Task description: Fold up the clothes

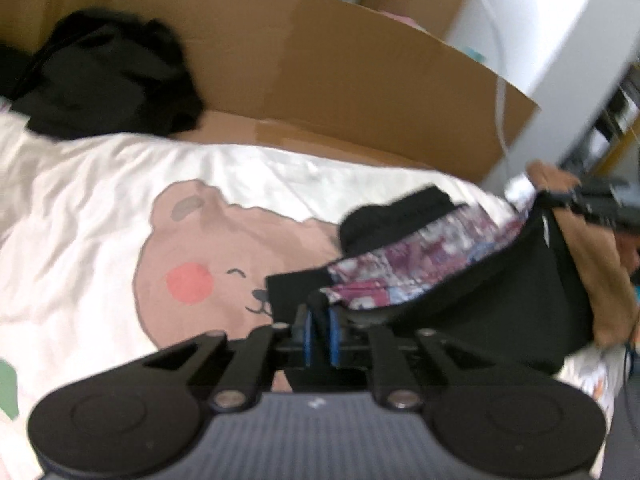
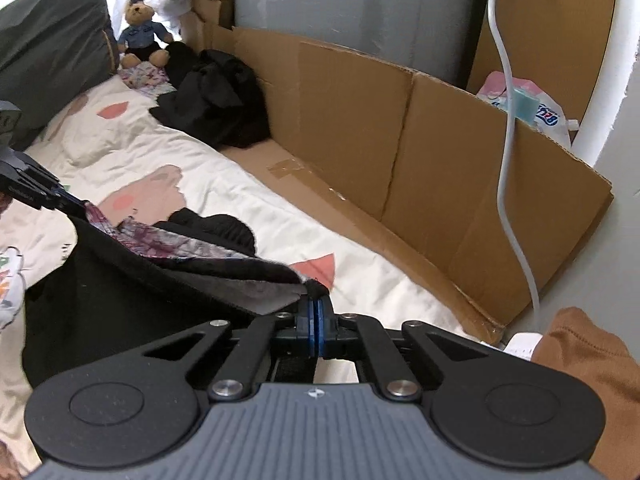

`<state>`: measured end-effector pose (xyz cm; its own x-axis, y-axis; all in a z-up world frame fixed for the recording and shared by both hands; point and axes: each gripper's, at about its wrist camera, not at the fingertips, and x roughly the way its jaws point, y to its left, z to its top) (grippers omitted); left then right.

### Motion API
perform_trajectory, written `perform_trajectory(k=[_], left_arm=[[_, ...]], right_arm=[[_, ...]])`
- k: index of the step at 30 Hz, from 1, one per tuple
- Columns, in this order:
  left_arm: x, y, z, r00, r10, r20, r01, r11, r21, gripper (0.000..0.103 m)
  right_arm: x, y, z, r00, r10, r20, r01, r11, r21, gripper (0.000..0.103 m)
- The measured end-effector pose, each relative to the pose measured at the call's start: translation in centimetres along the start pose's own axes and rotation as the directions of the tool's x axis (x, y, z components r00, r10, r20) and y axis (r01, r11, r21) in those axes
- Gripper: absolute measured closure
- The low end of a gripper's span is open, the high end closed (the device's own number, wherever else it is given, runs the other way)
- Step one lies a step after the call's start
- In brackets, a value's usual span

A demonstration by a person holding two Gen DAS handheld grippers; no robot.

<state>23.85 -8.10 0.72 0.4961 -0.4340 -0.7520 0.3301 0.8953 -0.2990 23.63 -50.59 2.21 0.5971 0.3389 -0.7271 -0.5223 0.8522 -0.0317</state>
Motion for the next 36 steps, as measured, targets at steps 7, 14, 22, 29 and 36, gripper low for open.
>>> perform_trajectory(k=[7,14,22,29,36], left_arm=[[-0.9,0.9,-0.3,0.999,-0.004,0.041,0.004,1.000,-0.003,0.076],[0.3,-0.7,-1.4,0.999,-0.027,-0.025,0.029,0.997,0.075,0.069],[1.0,-1.8,-1.9,1.000,-0.025,-0.009,0.026,0.992,0.121,0.051],[1.6,-2.9,-2.4,1.000,-0.030,-0.006,0.031,0.974,0.224,0.054],[2.5,-3.9,-2.4,0.997,-0.073,-0.004,0.071,0.957,0.283,0.053]], right_arm=[[2.0,-1.5,0.7,0.995,-0.095,-0.013,0.096,0.992,0.083,0.100],[1.7,-2.0,0.2,0.997,-0.076,-0.019,0.077,0.990,0.117,0.098],[2.8,-1.7,-1.7,0.995,0.037,-0.093,-0.022,0.988,0.153,0.060],[5.3,-2.0,-1.7,0.991,0.090,-0.104,-0.069,0.979,0.192,0.056],[7.1,-2.6,-1.3,0.977,0.194,-0.093,-0.158,0.941,0.300,0.070]])
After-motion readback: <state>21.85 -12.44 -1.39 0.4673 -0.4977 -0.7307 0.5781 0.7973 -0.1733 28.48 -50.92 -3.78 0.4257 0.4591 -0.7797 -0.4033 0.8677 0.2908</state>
